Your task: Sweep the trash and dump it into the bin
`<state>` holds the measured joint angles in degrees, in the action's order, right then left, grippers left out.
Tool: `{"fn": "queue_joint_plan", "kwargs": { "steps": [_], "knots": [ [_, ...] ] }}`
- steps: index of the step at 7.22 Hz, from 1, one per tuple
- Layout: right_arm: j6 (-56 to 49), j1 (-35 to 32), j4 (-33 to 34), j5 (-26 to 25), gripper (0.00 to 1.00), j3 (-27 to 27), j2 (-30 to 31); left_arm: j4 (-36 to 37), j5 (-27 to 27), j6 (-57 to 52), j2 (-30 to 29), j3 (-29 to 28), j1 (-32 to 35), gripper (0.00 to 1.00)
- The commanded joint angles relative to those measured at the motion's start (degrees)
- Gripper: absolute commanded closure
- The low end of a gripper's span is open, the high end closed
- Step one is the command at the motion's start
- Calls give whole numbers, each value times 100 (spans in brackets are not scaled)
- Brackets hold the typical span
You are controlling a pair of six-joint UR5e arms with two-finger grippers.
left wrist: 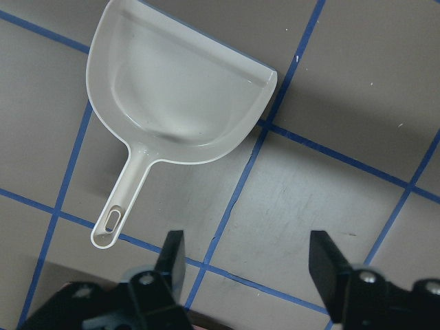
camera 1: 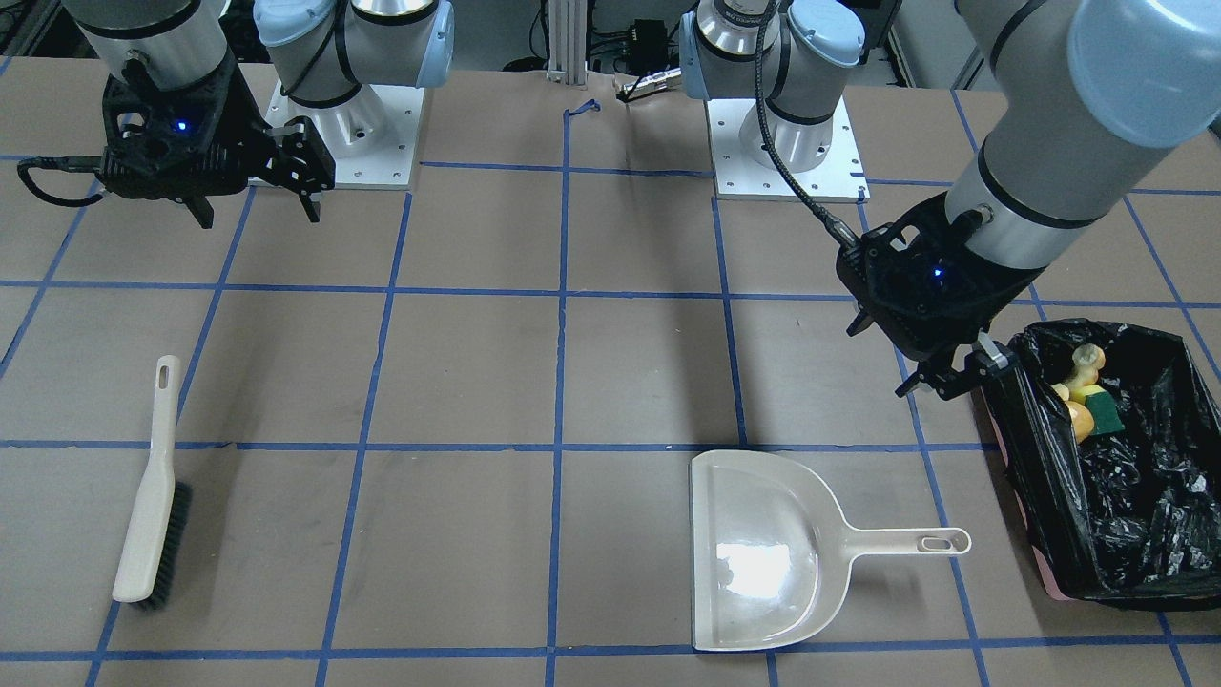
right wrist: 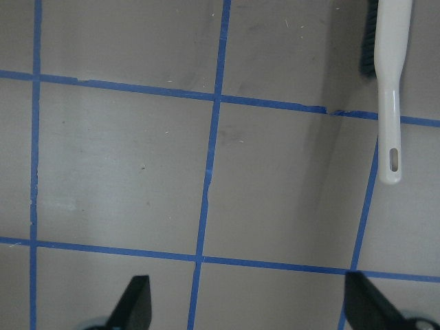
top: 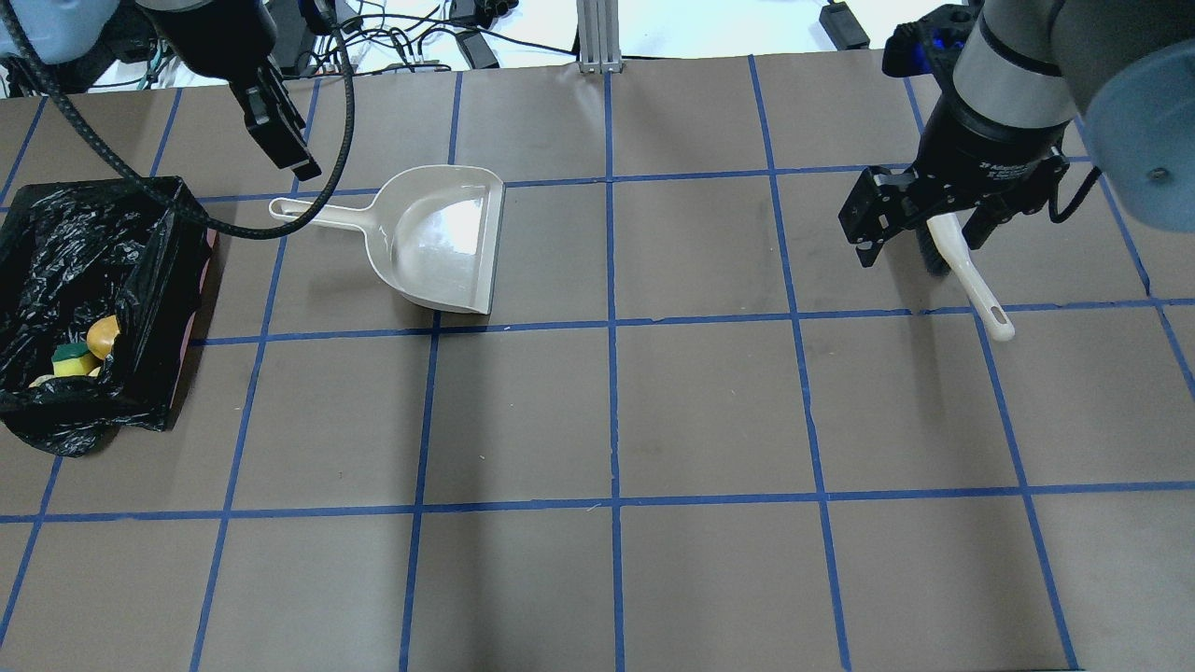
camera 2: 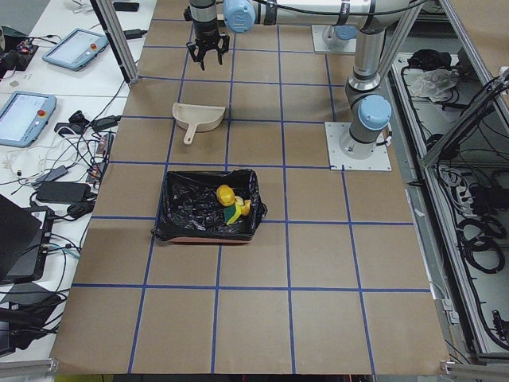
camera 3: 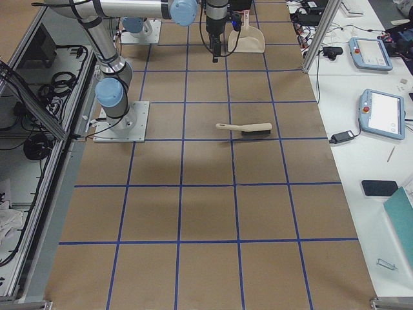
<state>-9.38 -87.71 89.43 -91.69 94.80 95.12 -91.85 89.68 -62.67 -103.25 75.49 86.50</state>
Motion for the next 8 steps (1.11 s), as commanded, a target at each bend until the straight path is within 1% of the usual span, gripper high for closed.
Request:
{"fn": "queue_joint_plan", "kwargs": {
  "steps": [1,3,5,6,8],
  "knots": [
    [-2,0,-14,-15,0,-14,191,1,-21,1103,7,0,16,29],
    [7,0,-58,-25,0,21,235,-8,-39,1983,33,9,33,25],
    [-2,0,-75,-16,0,47,192,-8,-48,2756,77,9,77,11],
    [-2,0,-84,-24,0,117,165,-17,-48,3195,120,18,173,0],
    [7,0,-66,-33,0,170,235,-17,-47,4511,147,18,297,0]
  ]
}}
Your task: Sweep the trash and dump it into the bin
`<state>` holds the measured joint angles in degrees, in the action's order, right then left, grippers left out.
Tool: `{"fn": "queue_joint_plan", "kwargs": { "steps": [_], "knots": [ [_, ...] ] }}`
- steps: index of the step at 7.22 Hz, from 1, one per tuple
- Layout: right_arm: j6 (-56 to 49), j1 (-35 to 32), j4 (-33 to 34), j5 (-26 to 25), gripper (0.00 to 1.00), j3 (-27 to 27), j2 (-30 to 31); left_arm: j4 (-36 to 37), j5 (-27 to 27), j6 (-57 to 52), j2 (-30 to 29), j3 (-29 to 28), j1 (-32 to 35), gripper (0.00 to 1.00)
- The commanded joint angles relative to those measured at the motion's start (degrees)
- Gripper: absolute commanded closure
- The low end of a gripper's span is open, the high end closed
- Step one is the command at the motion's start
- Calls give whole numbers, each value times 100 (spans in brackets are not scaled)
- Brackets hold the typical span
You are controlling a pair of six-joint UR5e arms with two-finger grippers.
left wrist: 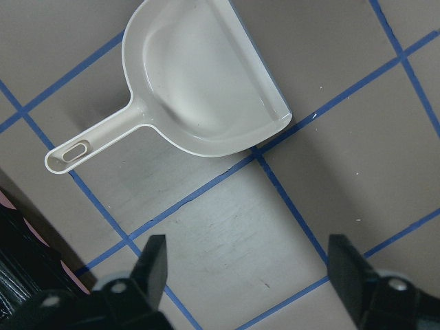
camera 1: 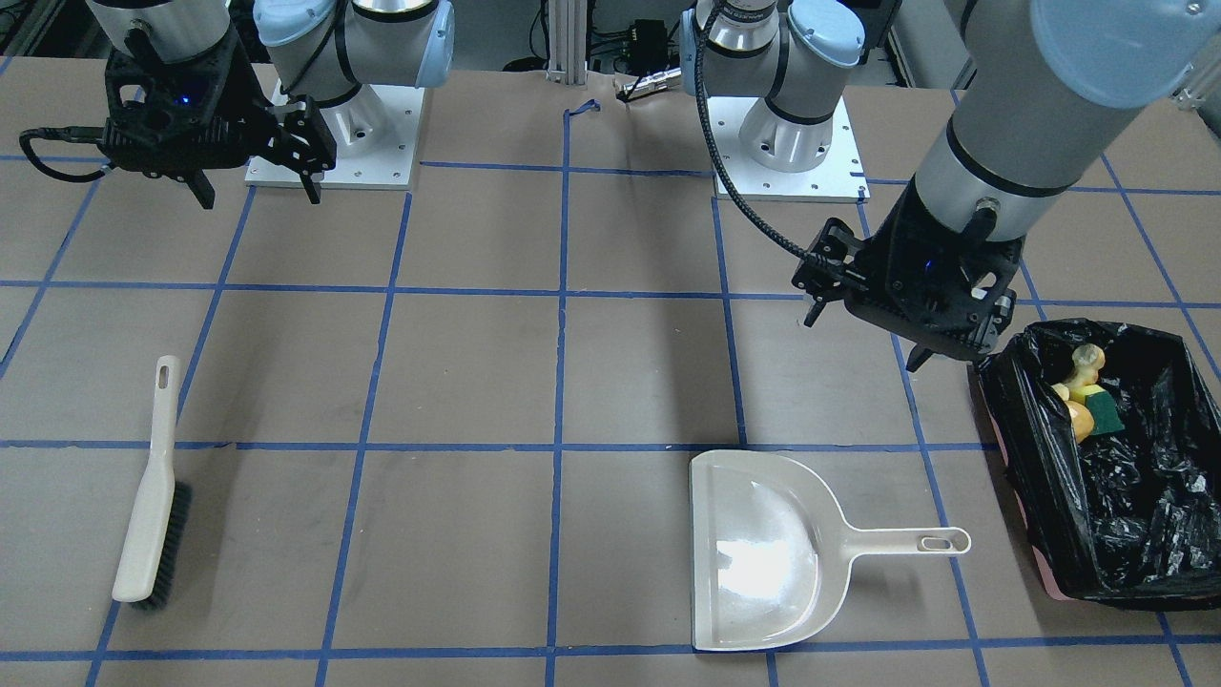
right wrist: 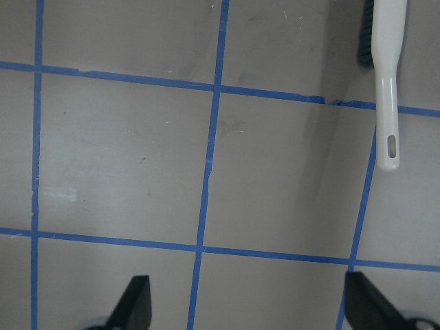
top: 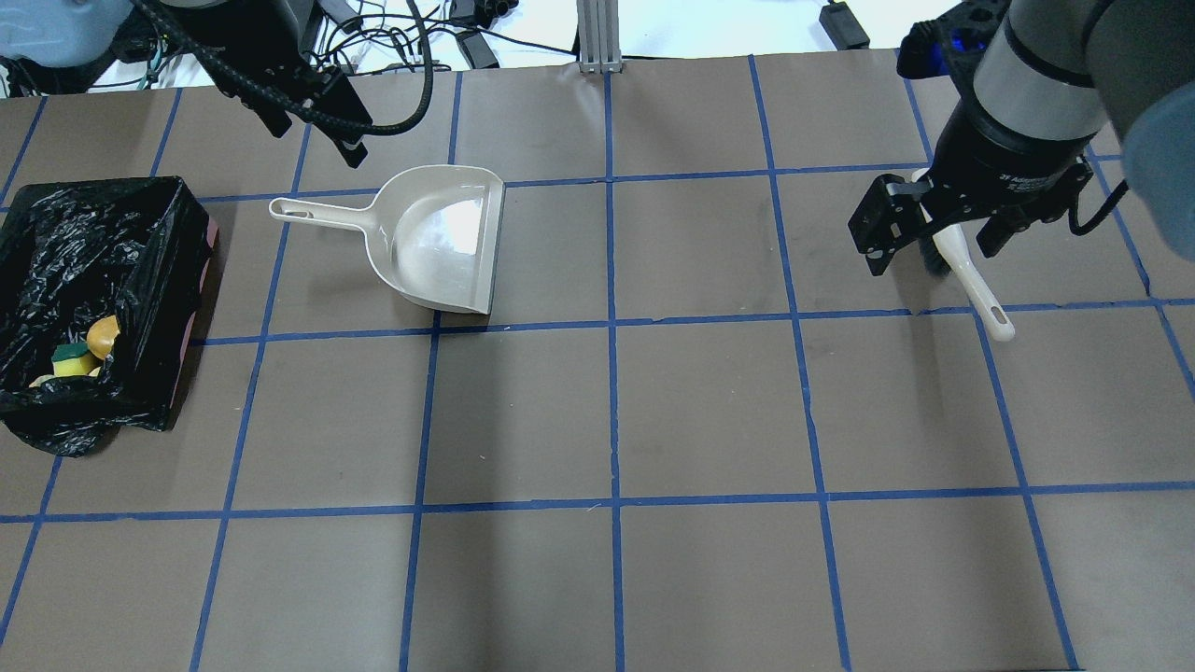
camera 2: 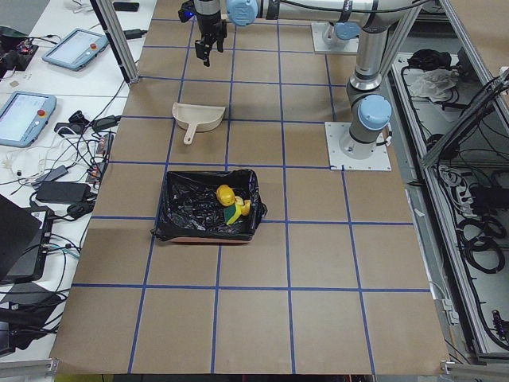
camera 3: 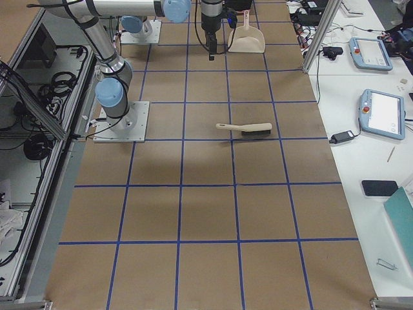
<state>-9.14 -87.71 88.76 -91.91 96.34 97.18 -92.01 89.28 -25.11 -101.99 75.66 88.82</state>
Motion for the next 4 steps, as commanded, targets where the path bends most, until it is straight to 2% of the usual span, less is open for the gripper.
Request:
{"fn": "queue_joint_plan", "kwargs": {
  "steps": [1,3,4],
  "knots": [
    [-17,0,18,-11,0,-19,90,-10,1,1328,82,63,91,0],
    [-17,0,1,-46,0,-10,126,-36,1,2409,249,247,91,0],
    [-17,0,9,-38,0,-19,126,-36,-68,2571,302,361,83,0]
  ]
}}
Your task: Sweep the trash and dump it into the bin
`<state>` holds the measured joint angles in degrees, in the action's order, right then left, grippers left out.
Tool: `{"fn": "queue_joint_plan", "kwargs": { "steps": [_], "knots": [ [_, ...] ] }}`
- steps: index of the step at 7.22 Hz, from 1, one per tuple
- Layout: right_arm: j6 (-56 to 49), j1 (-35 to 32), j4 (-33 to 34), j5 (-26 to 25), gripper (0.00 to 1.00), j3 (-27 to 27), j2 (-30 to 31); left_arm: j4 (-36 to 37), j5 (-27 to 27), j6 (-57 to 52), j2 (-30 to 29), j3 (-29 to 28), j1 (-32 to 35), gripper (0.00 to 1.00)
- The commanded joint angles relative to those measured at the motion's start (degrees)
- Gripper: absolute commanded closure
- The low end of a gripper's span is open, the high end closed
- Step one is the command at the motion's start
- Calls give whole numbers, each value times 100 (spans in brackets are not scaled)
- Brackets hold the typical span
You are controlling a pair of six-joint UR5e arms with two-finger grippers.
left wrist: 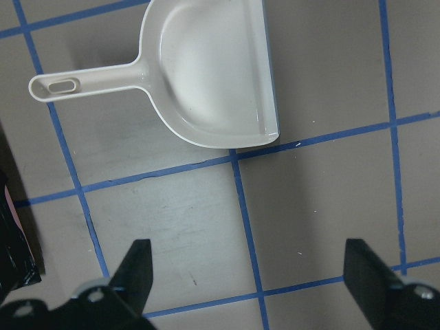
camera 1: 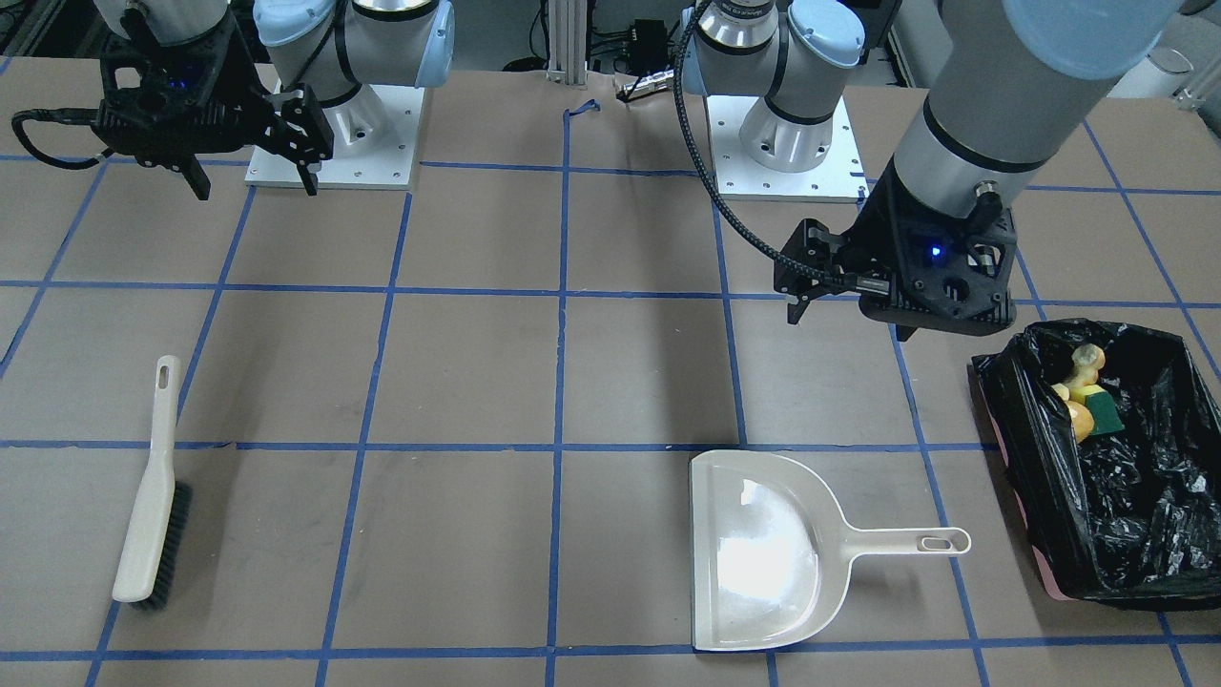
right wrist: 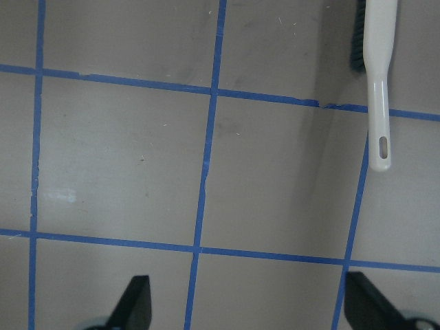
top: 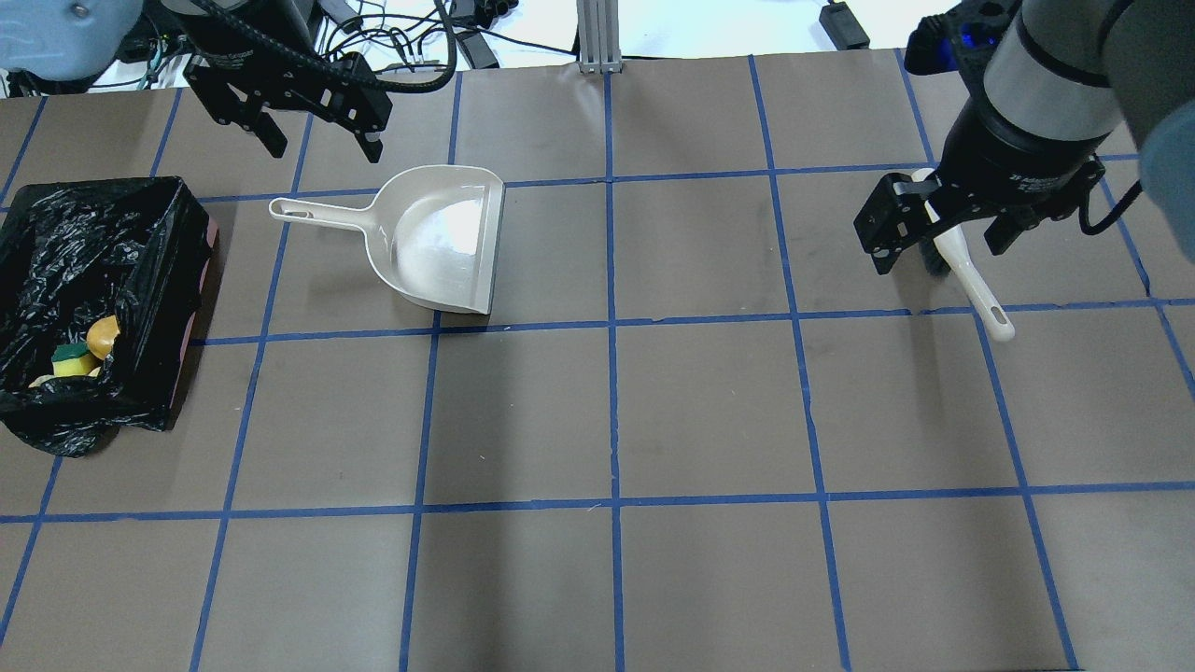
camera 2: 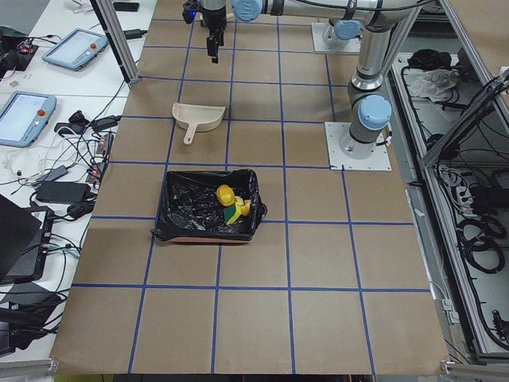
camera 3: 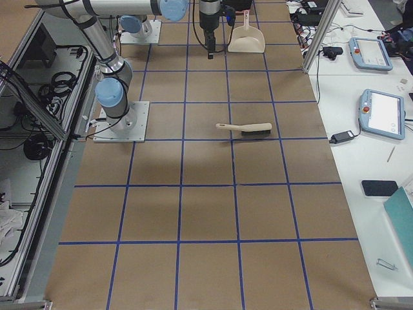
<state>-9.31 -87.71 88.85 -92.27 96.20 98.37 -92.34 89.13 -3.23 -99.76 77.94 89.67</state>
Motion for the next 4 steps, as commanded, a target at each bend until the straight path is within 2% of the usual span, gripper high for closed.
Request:
{"fn": "queue_joint_plan", "kwargs": {
  "steps": [1,4],
  "knots": [
    [0,0,-8,-28,0,4,6,5,-97,394,105,160,-2,0],
    [0,0,-8,-28,0,12,33,84,-80,341,106,160,-2,0]
  ]
}}
